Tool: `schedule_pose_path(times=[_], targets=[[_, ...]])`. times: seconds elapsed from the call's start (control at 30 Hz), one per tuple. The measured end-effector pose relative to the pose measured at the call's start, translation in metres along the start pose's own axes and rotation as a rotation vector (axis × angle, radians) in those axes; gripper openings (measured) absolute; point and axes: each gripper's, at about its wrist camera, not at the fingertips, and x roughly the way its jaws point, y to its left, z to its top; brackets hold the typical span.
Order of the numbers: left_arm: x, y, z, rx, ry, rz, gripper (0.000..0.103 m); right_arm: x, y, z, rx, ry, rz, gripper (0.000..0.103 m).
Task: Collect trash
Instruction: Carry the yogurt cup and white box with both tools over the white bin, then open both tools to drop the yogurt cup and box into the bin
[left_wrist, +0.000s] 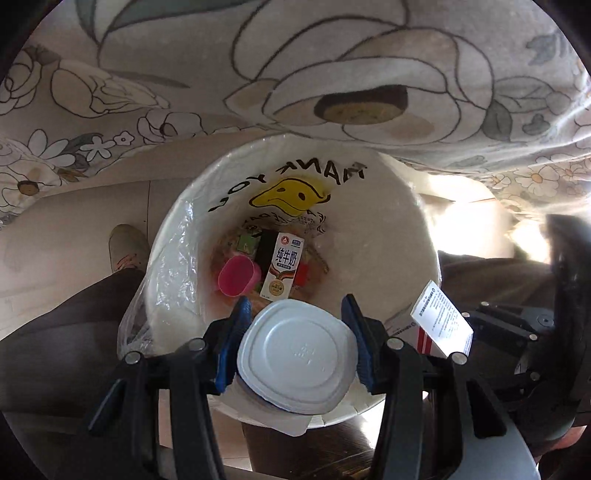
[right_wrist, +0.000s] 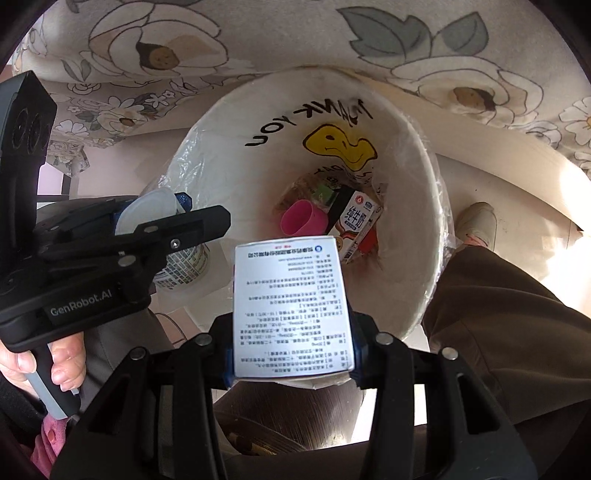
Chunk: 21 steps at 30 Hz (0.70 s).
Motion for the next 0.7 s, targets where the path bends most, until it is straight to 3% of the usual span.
schedule_pose_path(times=[0.23, 0.7], targets=[[0.016, -0.003, 0.008, 0.016, 0.001, 0.005, 0.053, 0.018, -0.001, 0.009, -0.021, 0.009, -0.072, 0.045], [0.038, 0.004, 0.014, -0.025, 0.043, -0.005, 0.054, 0.038, -0.009, 0.022, -0.016, 0.031, -0.119, 0.046]])
